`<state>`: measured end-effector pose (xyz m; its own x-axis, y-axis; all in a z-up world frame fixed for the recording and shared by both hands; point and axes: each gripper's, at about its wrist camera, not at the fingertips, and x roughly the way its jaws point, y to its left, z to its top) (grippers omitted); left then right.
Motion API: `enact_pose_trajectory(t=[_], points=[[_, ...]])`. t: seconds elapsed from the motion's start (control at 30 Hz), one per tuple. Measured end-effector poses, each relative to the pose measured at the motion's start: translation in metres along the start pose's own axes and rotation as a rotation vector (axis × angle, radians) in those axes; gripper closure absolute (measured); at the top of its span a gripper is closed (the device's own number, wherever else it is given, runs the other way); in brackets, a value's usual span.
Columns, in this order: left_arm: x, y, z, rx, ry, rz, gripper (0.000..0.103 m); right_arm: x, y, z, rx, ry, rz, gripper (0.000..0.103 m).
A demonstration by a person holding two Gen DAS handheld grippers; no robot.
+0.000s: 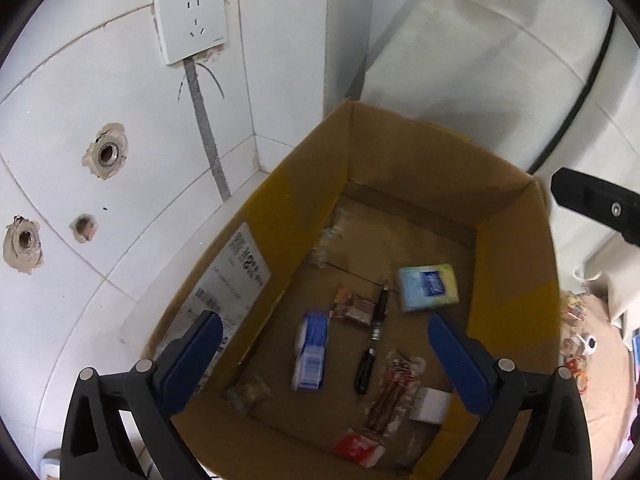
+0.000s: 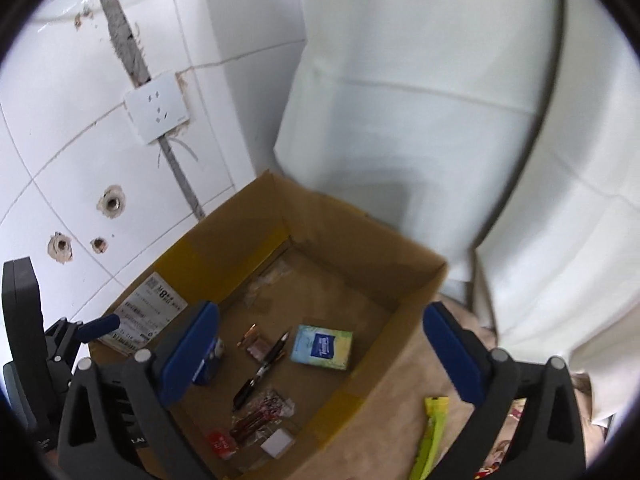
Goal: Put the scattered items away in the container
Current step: 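Carry both tissue packs over the box and open both grippers to drop them, then return both grippers to the remaining items on the table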
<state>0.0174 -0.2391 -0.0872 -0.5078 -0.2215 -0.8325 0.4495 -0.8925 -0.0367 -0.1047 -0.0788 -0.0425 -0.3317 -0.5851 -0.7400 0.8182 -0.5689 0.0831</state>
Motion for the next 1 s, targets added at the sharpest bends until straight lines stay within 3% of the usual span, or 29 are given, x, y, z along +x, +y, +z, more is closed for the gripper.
enact_pose_trajectory(t=[0.43, 0.77, 1.0], points=[[-0.026, -0.044, 0.003, 0.082, -0.006, -0.052, 0.000, -0.059, -0.069, -0.020, 0.092, -0.047, -0.089, 0.000], [-0.063, -0.148, 0.003, 0.202, -0.041, -0.210, 0.000, -0.130, -0.160, -0.083, 0.255, -0.035, -0.263, 0.000], [-0.060, -0.228, -0.020, 0.293, -0.002, -0.303, 0.000, -0.156, -0.210, -0.149, 0.370, 0.039, -0.364, 0.000]])
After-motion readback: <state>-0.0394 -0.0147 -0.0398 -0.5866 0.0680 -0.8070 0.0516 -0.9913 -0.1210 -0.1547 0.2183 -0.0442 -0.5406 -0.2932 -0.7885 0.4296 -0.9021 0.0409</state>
